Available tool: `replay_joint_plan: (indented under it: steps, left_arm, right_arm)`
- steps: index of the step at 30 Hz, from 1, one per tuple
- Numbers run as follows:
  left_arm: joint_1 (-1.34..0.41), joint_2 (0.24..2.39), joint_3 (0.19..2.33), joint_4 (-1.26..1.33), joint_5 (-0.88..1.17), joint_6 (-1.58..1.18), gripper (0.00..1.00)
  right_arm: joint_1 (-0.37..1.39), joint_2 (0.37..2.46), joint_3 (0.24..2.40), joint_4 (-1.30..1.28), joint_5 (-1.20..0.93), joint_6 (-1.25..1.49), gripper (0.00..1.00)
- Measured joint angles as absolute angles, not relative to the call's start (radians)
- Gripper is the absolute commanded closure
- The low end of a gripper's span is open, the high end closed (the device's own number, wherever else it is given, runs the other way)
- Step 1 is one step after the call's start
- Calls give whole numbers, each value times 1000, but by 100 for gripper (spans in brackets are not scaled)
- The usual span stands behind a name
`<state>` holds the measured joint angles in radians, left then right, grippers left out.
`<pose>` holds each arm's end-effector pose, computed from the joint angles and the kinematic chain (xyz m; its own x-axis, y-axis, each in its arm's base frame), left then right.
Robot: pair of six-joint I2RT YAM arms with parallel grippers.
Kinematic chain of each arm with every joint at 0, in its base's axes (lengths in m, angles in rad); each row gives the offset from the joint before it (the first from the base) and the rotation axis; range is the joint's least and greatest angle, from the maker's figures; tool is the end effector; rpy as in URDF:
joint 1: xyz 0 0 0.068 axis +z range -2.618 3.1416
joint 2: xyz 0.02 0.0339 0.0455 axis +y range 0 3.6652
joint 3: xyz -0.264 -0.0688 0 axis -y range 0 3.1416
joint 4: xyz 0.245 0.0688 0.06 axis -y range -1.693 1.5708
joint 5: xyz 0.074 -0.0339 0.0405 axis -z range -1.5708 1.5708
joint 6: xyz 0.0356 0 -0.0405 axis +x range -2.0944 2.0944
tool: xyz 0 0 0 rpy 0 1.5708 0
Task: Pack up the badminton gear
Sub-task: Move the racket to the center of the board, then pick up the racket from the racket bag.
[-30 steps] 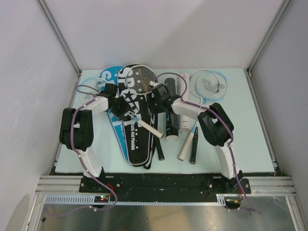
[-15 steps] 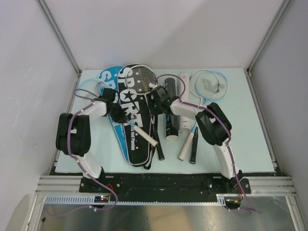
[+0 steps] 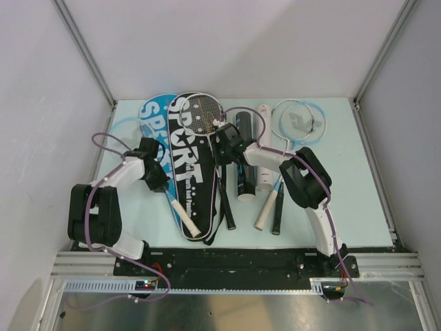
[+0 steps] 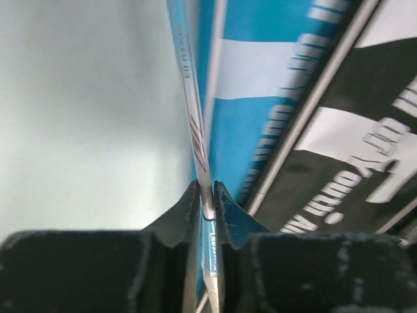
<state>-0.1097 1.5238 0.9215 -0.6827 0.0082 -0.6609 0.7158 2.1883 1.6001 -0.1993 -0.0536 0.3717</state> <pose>0.2727 -0.0303 0.1827 -0.8215 -0.5270 -0.2177 -0.4972 0.8489 -0.1793 0.3664 0.3212 0.1651 -0.7465 -0.1686 -0.6436 -0.4429 0.8478 0.2917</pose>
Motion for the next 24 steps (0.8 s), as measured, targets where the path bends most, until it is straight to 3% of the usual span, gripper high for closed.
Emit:
replay_joint_plan:
  steps: [2, 4, 11, 24]
  left_arm:
    - [-102, 1511, 907, -704, -30, -654, 66]
    - [-95, 1510, 899, -732, -61, -644, 60]
    - [-71, 1493, 896, -810, -147, -647, 61]
    - [-87, 1280, 1057, -834, -125, -641, 39]
  right_arm:
    - [716, 2188, 1597, -194, -56, 372, 85]
    - [716, 2188, 1594, -189, -59, 373, 90]
    - [715, 2188, 1591, -185, -64, 384, 100]
    - [716, 2098, 1542, -185, -93, 376, 100]
